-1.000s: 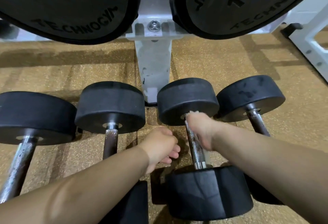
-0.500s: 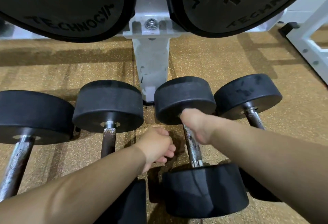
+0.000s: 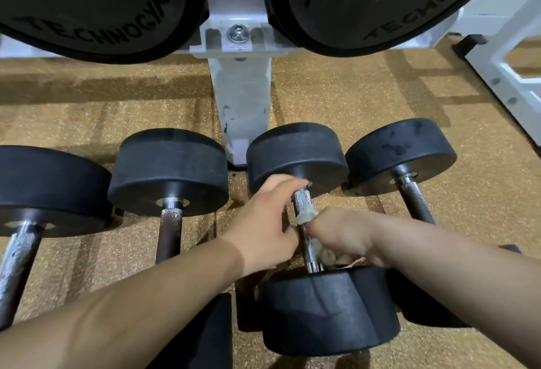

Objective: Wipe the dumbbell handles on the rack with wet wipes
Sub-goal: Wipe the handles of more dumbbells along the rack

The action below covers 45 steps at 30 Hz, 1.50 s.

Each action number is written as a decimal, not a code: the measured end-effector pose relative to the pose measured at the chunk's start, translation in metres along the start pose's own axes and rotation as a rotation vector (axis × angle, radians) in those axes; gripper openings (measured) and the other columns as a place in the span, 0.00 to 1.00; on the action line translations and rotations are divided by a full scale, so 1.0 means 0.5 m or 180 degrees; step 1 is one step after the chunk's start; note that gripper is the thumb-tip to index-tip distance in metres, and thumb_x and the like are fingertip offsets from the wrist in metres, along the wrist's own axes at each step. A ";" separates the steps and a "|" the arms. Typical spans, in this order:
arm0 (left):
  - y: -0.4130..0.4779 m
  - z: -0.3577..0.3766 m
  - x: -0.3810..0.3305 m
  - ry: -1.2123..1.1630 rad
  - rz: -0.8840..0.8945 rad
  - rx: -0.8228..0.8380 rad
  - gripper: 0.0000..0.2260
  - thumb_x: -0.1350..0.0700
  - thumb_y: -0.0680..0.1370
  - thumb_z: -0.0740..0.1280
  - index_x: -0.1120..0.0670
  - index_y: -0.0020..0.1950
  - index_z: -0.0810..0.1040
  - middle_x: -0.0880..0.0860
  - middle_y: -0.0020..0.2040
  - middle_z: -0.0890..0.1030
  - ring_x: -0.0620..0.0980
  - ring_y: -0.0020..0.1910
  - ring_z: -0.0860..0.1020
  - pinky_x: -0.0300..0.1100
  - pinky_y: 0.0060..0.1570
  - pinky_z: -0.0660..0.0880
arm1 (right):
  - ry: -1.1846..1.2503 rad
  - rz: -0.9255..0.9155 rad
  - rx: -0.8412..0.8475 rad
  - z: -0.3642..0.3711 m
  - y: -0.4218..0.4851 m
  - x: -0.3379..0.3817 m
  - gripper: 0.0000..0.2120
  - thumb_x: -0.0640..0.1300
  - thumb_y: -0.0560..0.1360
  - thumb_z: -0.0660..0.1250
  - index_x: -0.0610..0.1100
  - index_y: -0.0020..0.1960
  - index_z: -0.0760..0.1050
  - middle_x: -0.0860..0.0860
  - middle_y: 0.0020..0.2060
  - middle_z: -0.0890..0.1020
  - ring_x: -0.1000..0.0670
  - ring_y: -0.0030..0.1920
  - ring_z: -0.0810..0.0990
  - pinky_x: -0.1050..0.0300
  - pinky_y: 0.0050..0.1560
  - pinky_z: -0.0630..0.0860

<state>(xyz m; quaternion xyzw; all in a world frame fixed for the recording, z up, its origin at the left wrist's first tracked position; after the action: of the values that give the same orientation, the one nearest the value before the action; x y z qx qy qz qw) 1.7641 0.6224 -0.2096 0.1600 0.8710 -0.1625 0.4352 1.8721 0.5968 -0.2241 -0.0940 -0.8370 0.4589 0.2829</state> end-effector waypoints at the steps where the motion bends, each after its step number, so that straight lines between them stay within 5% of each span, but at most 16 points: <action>1: 0.001 0.005 -0.024 0.0113 0.0289 0.0078 0.36 0.60 0.73 0.73 0.41 0.78 0.66 0.36 0.73 0.65 0.41 0.72 0.68 0.37 0.66 0.70 | -0.0059 -0.0061 0.0034 -0.006 -0.003 0.004 0.15 0.40 0.86 0.55 0.47 0.43 0.73 0.49 0.40 0.75 0.55 0.35 0.69 0.67 0.35 0.67; 5: 0.003 0.006 -0.068 -0.0215 0.0397 0.0113 0.25 0.57 0.73 0.77 0.39 0.67 0.78 0.36 0.59 0.78 0.36 0.63 0.75 0.34 0.64 0.73 | 0.0005 -0.0063 0.0259 -0.014 -0.017 0.006 0.06 0.39 0.73 0.65 0.37 0.44 0.78 0.40 0.40 0.79 0.44 0.39 0.73 0.57 0.36 0.66; 8: 0.007 -0.012 -0.054 -0.0329 0.0008 -0.0042 0.16 0.60 0.76 0.74 0.43 0.60 0.84 0.42 0.51 0.83 0.38 0.48 0.81 0.35 0.52 0.79 | 0.0428 -0.0098 0.0562 -0.033 -0.021 -0.009 0.11 0.44 0.78 0.67 0.37 0.53 0.80 0.38 0.43 0.82 0.43 0.42 0.79 0.58 0.38 0.71; 11: 0.006 -0.011 -0.026 -0.0646 -0.0453 0.0267 0.09 0.61 0.79 0.69 0.49 0.50 0.87 0.54 0.41 0.84 0.49 0.35 0.79 0.44 0.38 0.78 | 0.0661 -0.0196 0.0491 -0.065 -0.019 -0.033 0.15 0.45 0.82 0.65 0.36 0.61 0.81 0.40 0.44 0.86 0.41 0.42 0.83 0.48 0.46 0.83; 14: -0.005 -0.028 0.041 -0.1338 -0.1394 0.0047 0.08 0.60 0.74 0.69 0.54 0.34 0.80 0.58 0.38 0.77 0.55 0.39 0.73 0.50 0.41 0.71 | 0.0839 -0.0139 0.0106 -0.091 -0.005 -0.060 0.14 0.44 0.82 0.64 0.35 0.62 0.78 0.36 0.44 0.87 0.43 0.33 0.80 0.54 0.30 0.78; 16: -0.013 -0.036 0.068 -0.1976 -0.1779 -0.0080 0.05 0.57 0.69 0.74 0.58 0.39 0.83 0.60 0.39 0.80 0.56 0.41 0.77 0.50 0.45 0.73 | 0.1010 -0.0090 -0.0229 -0.104 0.009 -0.082 0.11 0.42 0.83 0.63 0.39 0.62 0.74 0.35 0.44 0.87 0.45 0.27 0.76 0.58 0.25 0.71; 18: -0.015 -0.046 0.084 -0.2088 -0.1878 -0.0058 0.14 0.56 0.69 0.78 0.63 0.49 0.84 0.61 0.44 0.85 0.56 0.41 0.81 0.49 0.45 0.76 | 0.1309 -0.0027 -0.0444 -0.109 0.019 -0.104 0.10 0.41 0.83 0.63 0.39 0.62 0.74 0.35 0.44 0.86 0.45 0.27 0.77 0.59 0.25 0.71; 21: -0.015 -0.086 0.091 -0.0613 -0.1649 -0.0242 0.09 0.54 0.77 0.72 0.59 0.43 0.81 0.55 0.35 0.81 0.50 0.32 0.76 0.44 0.34 0.73 | 0.1512 0.0028 -0.0558 -0.096 0.025 -0.116 0.09 0.41 0.83 0.63 0.39 0.61 0.76 0.37 0.48 0.86 0.44 0.35 0.82 0.55 0.32 0.76; 24: -0.019 -0.045 0.082 0.0361 -0.1477 0.0209 0.17 0.45 0.84 0.61 0.56 0.45 0.79 0.51 0.36 0.84 0.50 0.35 0.82 0.46 0.41 0.80 | 0.1667 0.0072 -0.0549 -0.063 0.030 -0.110 0.09 0.42 0.82 0.65 0.40 0.60 0.77 0.40 0.51 0.85 0.44 0.43 0.83 0.54 0.36 0.79; 28: -0.047 0.032 0.092 -0.0174 -0.2120 0.0425 0.15 0.47 0.87 0.56 0.55 0.50 0.74 0.53 0.41 0.79 0.48 0.38 0.76 0.41 0.37 0.70 | 0.1994 0.0002 -0.0704 -0.031 0.025 -0.090 0.06 0.43 0.83 0.62 0.42 0.54 0.77 0.45 0.43 0.78 0.45 0.44 0.77 0.57 0.34 0.75; 31: -0.051 0.059 0.121 -0.1377 -0.2751 -0.0028 0.09 0.53 0.86 0.58 0.58 0.56 0.74 0.57 0.54 0.80 0.54 0.52 0.78 0.46 0.56 0.76 | 0.2099 -0.0071 -0.0854 -0.025 0.016 -0.084 0.09 0.42 0.82 0.62 0.44 0.45 0.77 0.48 0.37 0.77 0.48 0.40 0.75 0.59 0.33 0.72; 34: -0.025 0.081 0.112 -0.2526 -0.2961 -0.0593 0.08 0.58 0.83 0.61 0.57 0.58 0.78 0.59 0.54 0.82 0.58 0.54 0.81 0.51 0.61 0.78 | 0.2233 -0.0040 -0.1038 -0.027 0.017 -0.092 0.14 0.49 0.83 0.64 0.39 0.53 0.82 0.45 0.43 0.83 0.50 0.42 0.79 0.57 0.39 0.75; 37: 0.021 0.101 0.045 -0.1528 -0.2321 -0.0105 0.17 0.57 0.80 0.60 0.55 0.68 0.74 0.58 0.57 0.81 0.56 0.56 0.79 0.47 0.57 0.75 | 0.2562 0.0030 -0.1079 -0.028 0.019 -0.098 0.19 0.56 0.85 0.58 0.43 0.57 0.80 0.47 0.49 0.83 0.48 0.47 0.80 0.54 0.40 0.74; 40: 0.023 0.126 -0.006 0.0272 -0.1777 0.0787 0.32 0.61 0.81 0.60 0.63 0.82 0.51 0.61 0.69 0.75 0.58 0.65 0.76 0.44 0.56 0.73 | 0.2621 0.0136 -0.1131 -0.030 0.031 -0.113 0.22 0.61 0.84 0.57 0.43 0.54 0.79 0.46 0.52 0.83 0.45 0.50 0.81 0.53 0.42 0.72; 42: 0.015 0.135 -0.035 0.1002 -0.1394 0.1262 0.23 0.61 0.83 0.59 0.66 0.77 0.63 0.62 0.69 0.75 0.60 0.67 0.75 0.46 0.62 0.74 | 0.2694 0.0181 -0.1119 -0.027 0.036 -0.117 0.25 0.62 0.84 0.56 0.42 0.50 0.79 0.45 0.50 0.84 0.45 0.50 0.81 0.51 0.47 0.74; 45: -0.011 0.156 -0.042 0.1013 -0.1327 0.1653 0.16 0.59 0.85 0.56 0.64 0.67 0.76 0.59 0.51 0.78 0.55 0.48 0.76 0.44 0.49 0.70 | 0.2644 0.0155 -0.1078 -0.027 0.035 -0.111 0.31 0.64 0.84 0.54 0.38 0.54 0.82 0.44 0.52 0.85 0.45 0.55 0.82 0.51 0.52 0.75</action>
<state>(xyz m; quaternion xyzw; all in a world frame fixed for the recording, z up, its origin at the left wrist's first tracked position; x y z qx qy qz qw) 1.8285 0.5815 -0.2360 0.1075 0.8714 -0.4364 0.1966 1.9235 0.5930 -0.2545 -0.3350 -0.7133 0.2453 0.5646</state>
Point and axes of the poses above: each hand's wrist, its own y-axis towards the middle knuckle, its own z-axis out of the palm, x = y × z, the point moved 10 cm from there along y, towards the middle knuckle
